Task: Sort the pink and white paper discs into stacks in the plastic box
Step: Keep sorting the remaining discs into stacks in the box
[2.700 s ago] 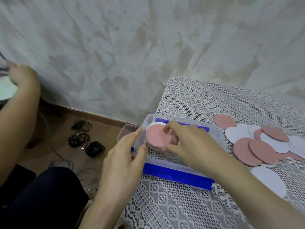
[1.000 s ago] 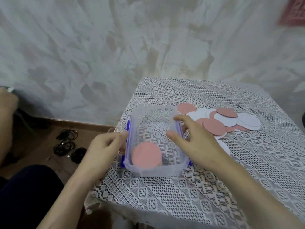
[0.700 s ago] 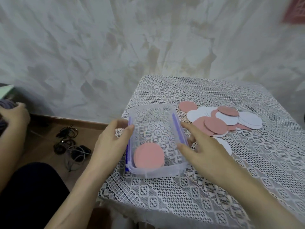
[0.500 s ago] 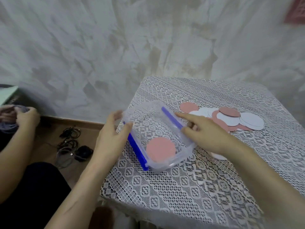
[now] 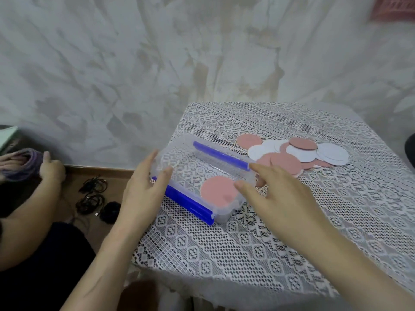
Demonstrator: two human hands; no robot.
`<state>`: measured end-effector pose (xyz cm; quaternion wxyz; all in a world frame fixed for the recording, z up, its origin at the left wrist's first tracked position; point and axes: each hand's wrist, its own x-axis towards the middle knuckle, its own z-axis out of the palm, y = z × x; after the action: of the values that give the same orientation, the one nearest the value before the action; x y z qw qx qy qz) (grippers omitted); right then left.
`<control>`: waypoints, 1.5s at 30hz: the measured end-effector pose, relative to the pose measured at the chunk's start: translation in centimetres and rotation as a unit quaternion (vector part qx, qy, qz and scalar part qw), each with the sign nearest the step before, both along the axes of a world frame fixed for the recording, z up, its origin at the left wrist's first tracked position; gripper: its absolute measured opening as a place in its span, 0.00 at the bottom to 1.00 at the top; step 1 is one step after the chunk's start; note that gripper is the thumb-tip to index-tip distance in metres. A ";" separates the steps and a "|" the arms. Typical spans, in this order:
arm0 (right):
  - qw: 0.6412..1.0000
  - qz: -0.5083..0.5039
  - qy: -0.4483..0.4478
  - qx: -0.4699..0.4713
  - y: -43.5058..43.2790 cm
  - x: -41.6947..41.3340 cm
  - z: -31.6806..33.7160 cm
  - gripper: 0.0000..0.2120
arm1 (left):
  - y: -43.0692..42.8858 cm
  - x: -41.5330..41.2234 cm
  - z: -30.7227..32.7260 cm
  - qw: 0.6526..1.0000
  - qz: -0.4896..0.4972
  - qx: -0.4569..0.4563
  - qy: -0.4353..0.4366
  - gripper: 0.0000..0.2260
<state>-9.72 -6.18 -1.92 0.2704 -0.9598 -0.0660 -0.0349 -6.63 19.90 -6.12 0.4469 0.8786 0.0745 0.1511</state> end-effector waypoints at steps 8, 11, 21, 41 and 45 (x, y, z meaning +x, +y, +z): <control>0.998 0.032 0.060 -0.014 0.9 1.9 -0.4 0.47 | -0.3 -1.3 0.3 0.995 0.023 0.095 0.012 0.31; 0.997 0.044 0.059 0.002 0.3 4.3 -0.5 0.40 | -0.1 -1.6 0.2 0.993 0.038 0.106 0.016 0.34; 0.995 0.067 0.038 -0.058 0.1 5.4 -0.6 0.36 | 0.6 -1.5 1.7 0.974 0.045 0.221 0.035 0.35; 0.961 0.051 -0.102 -0.253 -6.5 5.9 2.2 0.17 | -13.8 3.9 4.5 0.901 -0.078 0.416 -0.097 0.13; 0.963 0.013 -0.085 -0.257 -10.9 6.0 1.1 0.17 | -19.3 5.0 3.9 0.893 -0.110 0.421 -0.115 0.14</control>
<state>-3.74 -17.08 -0.80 0.0087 -0.9896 -0.1076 -0.0948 -1.65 0.60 -2.24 0.0544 0.9634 -0.1453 0.2184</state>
